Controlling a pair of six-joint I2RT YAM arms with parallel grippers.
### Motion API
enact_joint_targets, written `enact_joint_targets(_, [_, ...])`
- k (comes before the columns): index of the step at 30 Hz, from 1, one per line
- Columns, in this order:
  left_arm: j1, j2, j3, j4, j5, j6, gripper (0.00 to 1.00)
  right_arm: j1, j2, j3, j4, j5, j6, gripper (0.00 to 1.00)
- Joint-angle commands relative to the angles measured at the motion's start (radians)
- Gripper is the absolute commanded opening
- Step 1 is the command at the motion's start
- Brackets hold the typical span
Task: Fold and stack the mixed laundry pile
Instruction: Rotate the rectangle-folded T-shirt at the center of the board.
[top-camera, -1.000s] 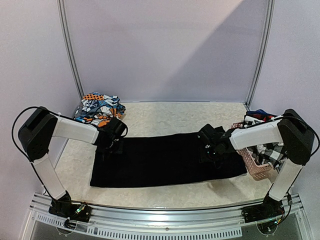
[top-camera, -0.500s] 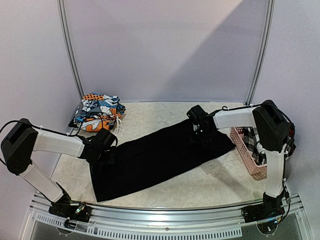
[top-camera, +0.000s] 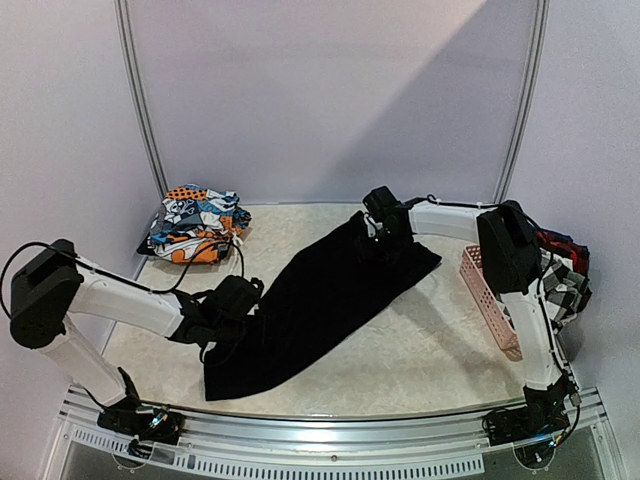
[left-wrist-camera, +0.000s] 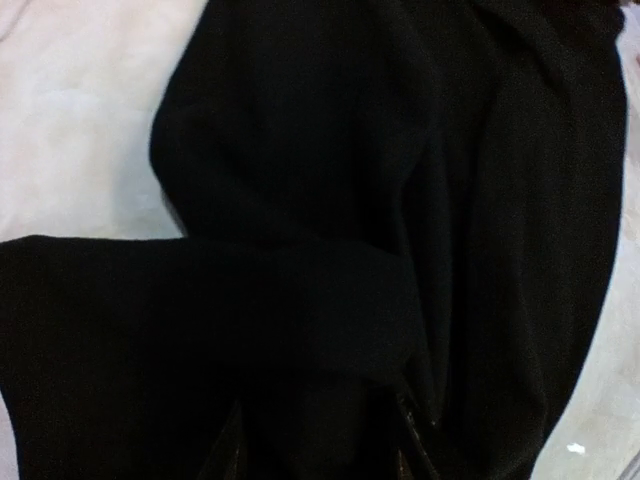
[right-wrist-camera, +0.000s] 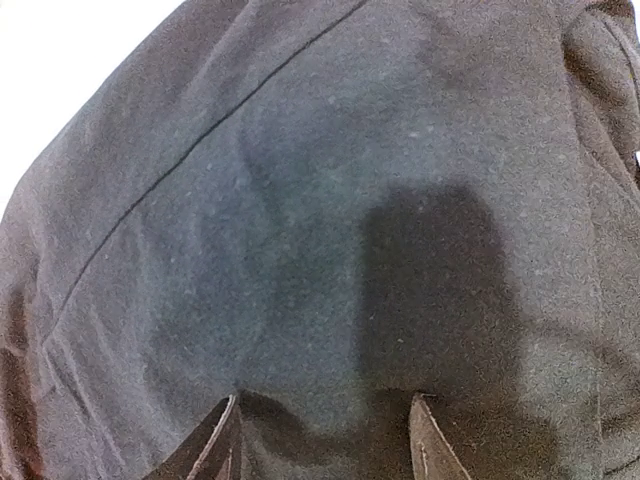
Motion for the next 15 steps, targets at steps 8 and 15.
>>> enact_joint_targets(8, [-0.257, 0.271, 0.142, 0.001, 0.227, -0.142, 0.48, -0.056, 0.163, 0.103, -0.146, -0.138, -0.043, 0.57])
enact_joint_targets(15, [-0.373, 0.444, 0.367, 0.045, 0.275, -0.152, 0.48, -0.088, 0.188, 0.145, -0.172, -0.17, -0.07, 0.57])
